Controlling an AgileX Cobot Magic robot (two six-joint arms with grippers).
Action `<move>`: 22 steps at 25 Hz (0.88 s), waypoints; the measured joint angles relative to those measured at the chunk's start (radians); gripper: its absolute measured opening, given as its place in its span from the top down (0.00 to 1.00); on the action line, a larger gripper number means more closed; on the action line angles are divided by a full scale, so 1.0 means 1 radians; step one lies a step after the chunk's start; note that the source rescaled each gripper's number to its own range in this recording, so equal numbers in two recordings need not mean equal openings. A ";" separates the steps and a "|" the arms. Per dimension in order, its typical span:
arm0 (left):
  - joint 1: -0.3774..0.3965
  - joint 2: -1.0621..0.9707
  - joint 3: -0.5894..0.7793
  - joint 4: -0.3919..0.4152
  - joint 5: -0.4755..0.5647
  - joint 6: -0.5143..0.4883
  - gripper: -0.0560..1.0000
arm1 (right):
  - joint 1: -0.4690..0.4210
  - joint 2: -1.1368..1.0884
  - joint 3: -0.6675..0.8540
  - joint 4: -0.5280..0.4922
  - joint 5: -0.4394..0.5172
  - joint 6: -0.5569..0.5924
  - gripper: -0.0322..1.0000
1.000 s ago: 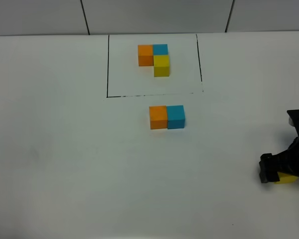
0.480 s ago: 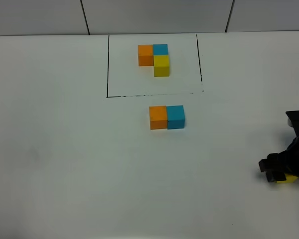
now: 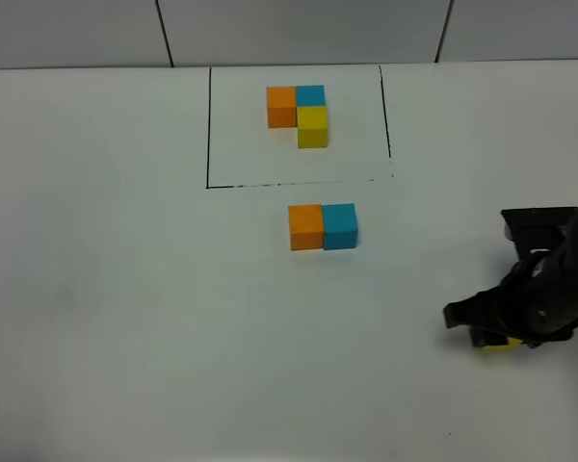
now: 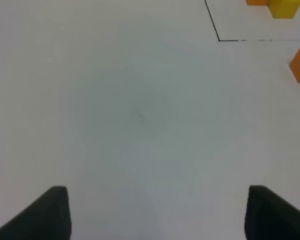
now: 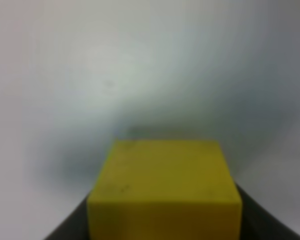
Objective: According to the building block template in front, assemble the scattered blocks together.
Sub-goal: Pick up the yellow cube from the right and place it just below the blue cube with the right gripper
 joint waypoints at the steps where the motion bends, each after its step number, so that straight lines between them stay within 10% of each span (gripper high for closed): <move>1: 0.000 0.000 0.000 0.000 0.000 0.000 0.43 | 0.045 0.000 -0.018 -0.002 0.008 0.061 0.94; 12: 0.000 0.000 0.000 0.000 0.000 0.000 0.43 | 0.343 0.162 -0.383 -0.236 0.213 0.588 0.94; 22: 0.000 0.000 0.000 0.000 0.000 0.000 0.43 | 0.365 0.418 -0.687 -0.258 0.343 0.638 0.94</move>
